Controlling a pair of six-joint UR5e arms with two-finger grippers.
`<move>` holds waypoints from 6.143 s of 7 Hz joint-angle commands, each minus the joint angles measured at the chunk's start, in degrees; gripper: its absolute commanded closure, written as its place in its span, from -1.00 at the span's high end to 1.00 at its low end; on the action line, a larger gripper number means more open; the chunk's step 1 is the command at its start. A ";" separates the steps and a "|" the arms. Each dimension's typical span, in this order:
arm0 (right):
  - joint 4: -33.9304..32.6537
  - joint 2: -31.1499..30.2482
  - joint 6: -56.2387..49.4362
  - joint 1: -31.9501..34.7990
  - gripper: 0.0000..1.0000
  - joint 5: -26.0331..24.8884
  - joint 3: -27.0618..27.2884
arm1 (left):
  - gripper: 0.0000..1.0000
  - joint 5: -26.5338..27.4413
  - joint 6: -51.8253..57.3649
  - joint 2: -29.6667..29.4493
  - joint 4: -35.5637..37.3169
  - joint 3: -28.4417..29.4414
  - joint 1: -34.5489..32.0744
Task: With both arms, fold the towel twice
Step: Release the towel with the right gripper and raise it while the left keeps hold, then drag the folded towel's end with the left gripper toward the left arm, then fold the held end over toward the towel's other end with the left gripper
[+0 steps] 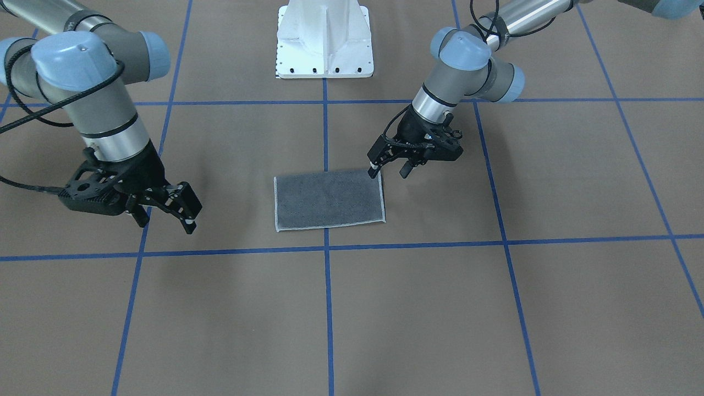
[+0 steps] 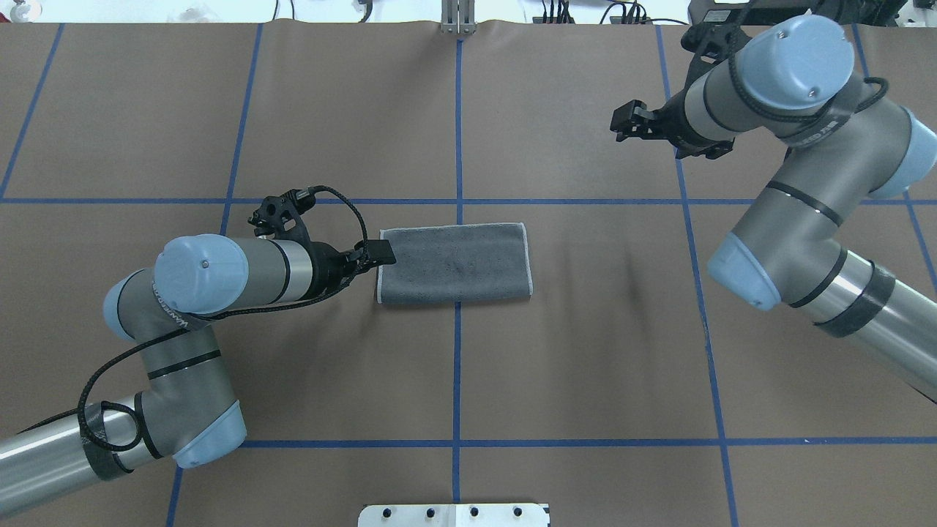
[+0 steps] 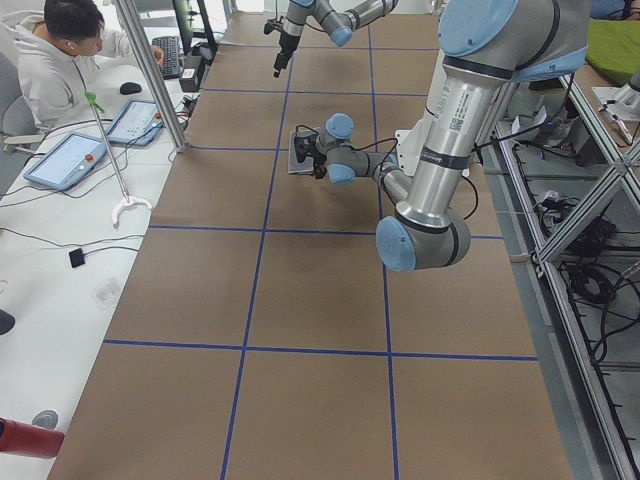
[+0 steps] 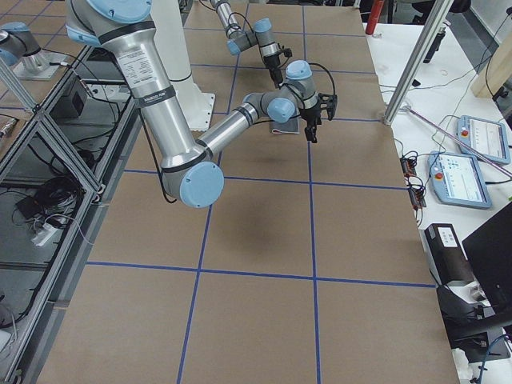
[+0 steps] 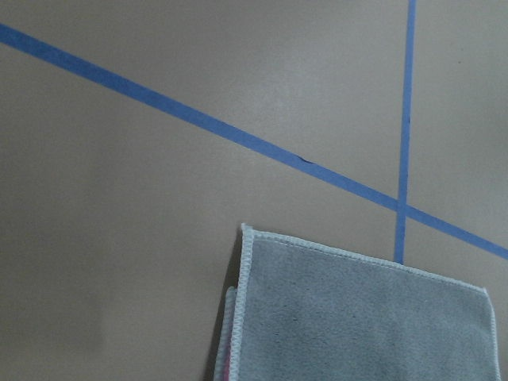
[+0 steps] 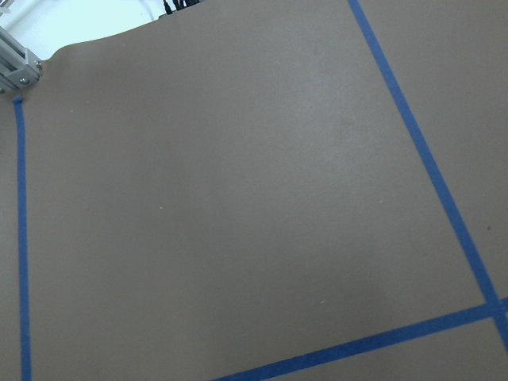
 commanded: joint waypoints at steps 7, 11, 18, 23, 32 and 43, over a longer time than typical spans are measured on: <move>-0.01 -4.57 -13.91 6.52 0.99 7.00 0.04 | -0.20 2.18 -10.86 -0.46 -0.35 1.43 3.16; -0.01 -4.65 -13.91 6.52 0.99 6.91 0.30 | -0.37 2.09 -10.60 -0.46 -0.44 1.43 3.16; -0.01 -4.48 -13.91 6.52 0.99 6.91 0.30 | -0.10 2.00 -10.07 -0.02 -0.26 0.73 3.34; 0.08 -4.57 -13.83 6.52 0.99 6.91 0.30 | -0.52 2.09 -10.16 -0.20 -0.26 1.17 3.51; -0.01 -4.65 -13.91 6.61 0.99 6.91 0.30 | -1.00 1.56 1.16 11.05 -2.35 -7.36 0.26; -0.01 -5.01 -13.21 6.70 0.99 6.83 0.65 | -1.00 3.57 1.18 -11.97 12.92 -0.59 3.33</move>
